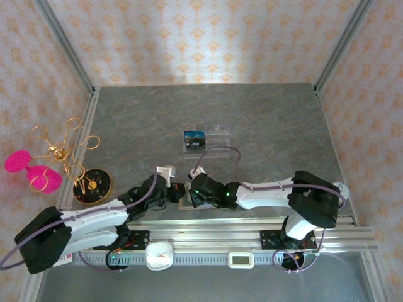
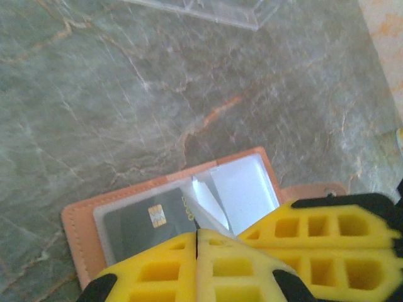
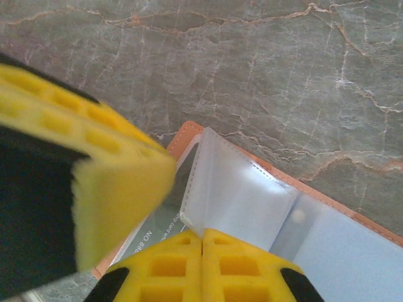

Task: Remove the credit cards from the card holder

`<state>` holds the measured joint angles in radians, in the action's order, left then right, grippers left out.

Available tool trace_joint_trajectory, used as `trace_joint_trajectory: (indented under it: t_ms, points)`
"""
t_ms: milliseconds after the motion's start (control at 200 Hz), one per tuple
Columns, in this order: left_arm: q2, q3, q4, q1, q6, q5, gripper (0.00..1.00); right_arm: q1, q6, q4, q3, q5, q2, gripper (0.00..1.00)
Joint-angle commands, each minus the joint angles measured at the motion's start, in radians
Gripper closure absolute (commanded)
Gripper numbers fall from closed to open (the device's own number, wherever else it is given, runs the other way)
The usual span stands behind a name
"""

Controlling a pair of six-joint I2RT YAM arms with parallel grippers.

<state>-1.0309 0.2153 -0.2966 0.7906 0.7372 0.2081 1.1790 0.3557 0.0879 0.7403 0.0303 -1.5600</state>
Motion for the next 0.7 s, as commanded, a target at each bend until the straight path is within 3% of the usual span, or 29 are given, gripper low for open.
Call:
trace_joint_trajectory:
  t_ms: [0,90,165,375,591,696]
  points:
    - [-0.078,0.037,-0.059,0.014,0.007,0.028,0.99,-0.001,0.035,0.066,-0.023,-0.023,0.057,0.95]
    - [-0.144,0.056,-0.056,0.020,0.003,0.049,0.92,0.000,0.050,0.068,-0.046,-0.050,0.104,0.74]
    - [-0.175,0.064,-0.079,0.027,0.005,0.070,0.87,0.000,0.065,0.064,-0.073,-0.080,0.166,0.68]
    - [-0.252,0.142,-0.095,0.083,-0.006,0.110,0.81,0.000,0.142,-0.005,-0.139,-0.185,0.313,0.70]
    - [-0.444,0.236,-0.109,0.118,-0.024,0.184,0.75,0.000,0.212,-0.064,-0.198,-0.243,0.430,0.70]
    - [-0.408,0.230,-0.112,0.118,-0.008,0.155,0.73,0.000,0.225,-0.081,-0.202,-0.248,0.459,0.70]
